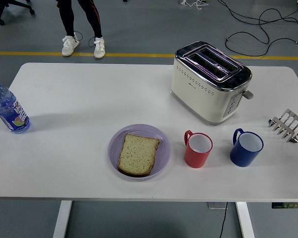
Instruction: Pick up the cup,pour liquid into bread,place the cup on the desk
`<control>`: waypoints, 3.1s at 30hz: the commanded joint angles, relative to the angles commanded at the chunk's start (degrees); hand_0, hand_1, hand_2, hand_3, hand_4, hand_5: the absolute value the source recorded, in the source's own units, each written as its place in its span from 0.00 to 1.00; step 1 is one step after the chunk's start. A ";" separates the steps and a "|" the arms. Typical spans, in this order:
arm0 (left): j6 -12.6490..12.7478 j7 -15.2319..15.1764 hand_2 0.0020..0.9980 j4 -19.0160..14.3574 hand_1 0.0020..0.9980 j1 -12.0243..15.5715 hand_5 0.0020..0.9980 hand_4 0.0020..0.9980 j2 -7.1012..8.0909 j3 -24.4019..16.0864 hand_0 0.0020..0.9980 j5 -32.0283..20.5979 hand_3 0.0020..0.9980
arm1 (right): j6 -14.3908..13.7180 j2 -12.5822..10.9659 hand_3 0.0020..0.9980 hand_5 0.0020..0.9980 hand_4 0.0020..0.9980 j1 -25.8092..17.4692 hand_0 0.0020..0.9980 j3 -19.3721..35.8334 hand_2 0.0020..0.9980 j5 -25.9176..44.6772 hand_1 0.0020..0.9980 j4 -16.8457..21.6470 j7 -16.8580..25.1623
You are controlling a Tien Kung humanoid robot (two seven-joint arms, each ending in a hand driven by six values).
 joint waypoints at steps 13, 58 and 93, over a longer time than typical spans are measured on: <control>0.02 0.02 0.71 0.00 0.69 0.01 0.86 0.32 0.00 -0.04 0.66 -0.01 0.59 | -0.01 0.13 0.61 0.15 0.51 -0.01 0.67 0.05 0.66 -0.22 0.62 0.10 0.00; 0.23 -0.04 0.71 0.00 0.69 1.21 0.86 0.32 0.00 1.95 0.66 -1.27 0.59 | -0.09 -0.58 0.61 0.15 0.51 -1.29 0.67 -0.94 0.66 -1.80 0.62 1.07 -0.13; 0.43 0.08 0.71 0.00 0.69 0.81 0.87 0.32 0.00 1.35 0.66 -1.45 0.59 | -22.92 -0.80 0.99 0.08 0.95 -5.62 0.91 -19.50 0.94 -57.76 0.85 1.58 11.61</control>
